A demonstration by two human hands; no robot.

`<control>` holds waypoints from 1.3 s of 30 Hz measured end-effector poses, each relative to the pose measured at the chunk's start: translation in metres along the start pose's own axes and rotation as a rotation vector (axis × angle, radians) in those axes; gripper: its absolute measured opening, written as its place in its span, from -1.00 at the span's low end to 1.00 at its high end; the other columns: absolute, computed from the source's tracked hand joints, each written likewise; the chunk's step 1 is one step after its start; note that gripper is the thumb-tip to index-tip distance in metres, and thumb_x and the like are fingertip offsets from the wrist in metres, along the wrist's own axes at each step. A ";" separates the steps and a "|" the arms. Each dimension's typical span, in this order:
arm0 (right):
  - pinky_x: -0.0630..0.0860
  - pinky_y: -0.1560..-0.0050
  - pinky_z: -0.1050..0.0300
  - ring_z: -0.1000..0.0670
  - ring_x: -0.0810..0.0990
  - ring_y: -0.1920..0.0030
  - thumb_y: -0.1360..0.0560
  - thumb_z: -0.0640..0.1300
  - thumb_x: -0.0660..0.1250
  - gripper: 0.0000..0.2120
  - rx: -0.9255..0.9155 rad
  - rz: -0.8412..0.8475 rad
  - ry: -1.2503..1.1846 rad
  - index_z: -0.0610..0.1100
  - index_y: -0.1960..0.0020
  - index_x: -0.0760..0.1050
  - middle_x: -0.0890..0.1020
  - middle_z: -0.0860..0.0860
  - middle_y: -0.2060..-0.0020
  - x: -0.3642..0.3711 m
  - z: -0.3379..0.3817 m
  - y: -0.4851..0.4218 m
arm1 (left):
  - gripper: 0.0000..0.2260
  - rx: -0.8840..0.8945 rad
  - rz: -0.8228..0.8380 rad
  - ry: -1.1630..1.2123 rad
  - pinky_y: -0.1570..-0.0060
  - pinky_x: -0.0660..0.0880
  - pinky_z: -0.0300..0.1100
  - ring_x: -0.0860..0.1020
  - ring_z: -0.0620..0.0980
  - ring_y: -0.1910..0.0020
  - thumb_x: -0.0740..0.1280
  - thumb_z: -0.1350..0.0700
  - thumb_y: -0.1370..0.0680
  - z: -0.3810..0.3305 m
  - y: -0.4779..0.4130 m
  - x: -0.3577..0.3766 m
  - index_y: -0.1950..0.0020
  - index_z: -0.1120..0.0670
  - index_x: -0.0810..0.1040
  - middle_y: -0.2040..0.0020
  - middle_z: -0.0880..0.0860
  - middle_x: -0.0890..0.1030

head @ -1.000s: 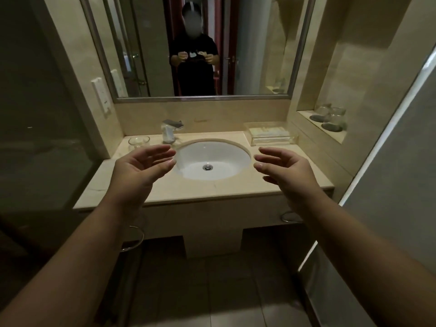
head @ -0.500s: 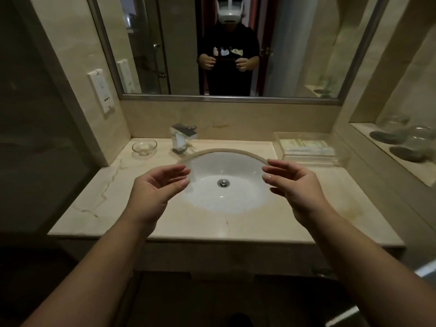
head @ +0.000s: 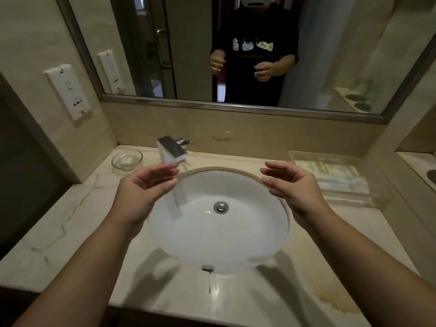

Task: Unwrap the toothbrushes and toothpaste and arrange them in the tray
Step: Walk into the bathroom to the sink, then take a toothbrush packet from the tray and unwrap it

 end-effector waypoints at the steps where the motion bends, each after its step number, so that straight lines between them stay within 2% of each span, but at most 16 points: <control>1: 0.50 0.13 0.18 0.15 0.63 0.17 -0.34 -0.36 0.44 -0.71 0.005 0.012 0.009 -0.02 0.05 0.59 0.67 0.01 0.14 0.004 -0.003 -0.007 | -0.68 -0.010 -0.018 0.001 0.15 0.55 -0.38 0.66 -0.18 0.16 0.34 0.46 -0.39 0.004 -0.004 -0.003 0.05 0.06 0.61 0.22 -0.08 0.72; 7: 0.50 0.13 0.17 0.12 0.63 0.15 -0.33 -0.34 0.45 -0.71 0.031 0.113 0.023 -0.01 0.08 0.60 0.68 -0.01 0.14 0.053 -0.017 -0.037 | -0.69 -0.050 -0.104 -0.020 0.18 0.54 -0.39 0.66 -0.16 0.15 0.36 0.44 -0.39 0.014 -0.016 -0.040 0.02 0.09 0.61 0.22 -0.07 0.72; 15: 0.53 0.16 0.20 0.12 0.67 0.14 -0.32 -0.32 0.47 -0.72 0.067 0.324 0.031 0.02 0.08 0.62 0.71 0.05 0.18 0.159 -0.029 -0.057 | -0.70 -0.070 -0.317 -0.044 0.20 0.53 -0.41 0.66 -0.18 0.14 0.36 0.44 -0.40 0.003 -0.007 -0.136 0.03 0.07 0.61 0.21 -0.07 0.72; 17: 0.54 0.24 0.28 0.16 0.66 0.18 -0.32 -0.35 0.46 -0.71 0.062 0.374 0.013 0.00 0.09 0.61 0.71 0.03 0.19 0.185 -0.029 -0.057 | -0.71 -0.073 -0.353 -0.063 0.16 0.57 -0.36 0.66 -0.17 0.13 0.36 0.43 -0.41 -0.002 -0.002 -0.154 0.02 0.08 0.61 0.16 -0.04 0.70; 19: 0.51 0.32 0.38 0.20 0.65 0.22 -0.32 -0.38 0.44 -0.70 0.046 0.409 -0.005 -0.03 0.08 0.61 0.69 -0.01 0.16 0.207 -0.028 -0.057 | -0.72 -0.079 -0.384 -0.051 0.04 0.60 -0.27 0.65 -0.11 0.12 0.35 0.44 -0.42 -0.006 0.000 -0.166 0.00 0.13 0.59 0.11 0.03 0.67; 22: 0.51 0.32 0.40 0.21 0.65 0.22 -0.33 -0.38 0.44 -0.71 0.039 0.443 -0.019 -0.06 0.05 0.60 0.68 0.00 0.13 0.228 -0.026 -0.056 | -0.72 -0.083 -0.401 -0.041 -0.05 0.55 -0.21 0.61 -0.03 0.07 0.33 0.46 -0.42 -0.010 -0.001 -0.175 -0.05 0.19 0.57 0.08 0.09 0.64; 27: 0.52 0.31 0.40 0.23 0.64 0.25 -0.34 -0.38 0.44 -0.71 0.035 0.389 -0.038 -0.15 -0.01 0.59 0.67 -0.01 0.16 0.230 -0.023 -0.059 | -0.72 -0.092 -0.353 -0.059 -0.01 0.56 -0.26 0.64 -0.12 0.11 0.33 0.45 -0.42 -0.003 -0.014 -0.177 -0.04 0.17 0.58 0.14 0.01 0.68; 31: 0.47 0.33 0.42 0.23 0.64 0.25 -0.34 -0.37 0.45 -0.72 0.046 0.294 -0.049 -0.05 0.07 0.59 0.67 0.02 0.17 0.200 -0.025 -0.063 | -0.72 -0.074 -0.248 -0.068 0.18 0.55 -0.40 0.65 -0.21 0.18 0.35 0.44 -0.40 0.013 -0.041 -0.159 0.02 0.11 0.60 0.24 -0.10 0.72; 39: 0.47 0.30 0.43 0.25 0.62 0.28 -0.35 -0.37 0.43 -0.73 0.061 -0.015 -0.035 -0.03 0.08 0.58 0.65 0.00 0.16 0.086 -0.028 -0.052 | -0.70 -0.094 0.111 -0.003 0.23 0.52 -0.43 0.66 -0.20 0.16 0.34 0.44 -0.39 0.050 -0.095 -0.045 0.03 0.08 0.61 0.21 -0.10 0.72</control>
Point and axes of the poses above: each hand's wrist, its own y-axis away from the middle knuckle, its own x-axis out of the palm, z = x × y, the point moved 7 cm from there along -y, towards the middle knuckle
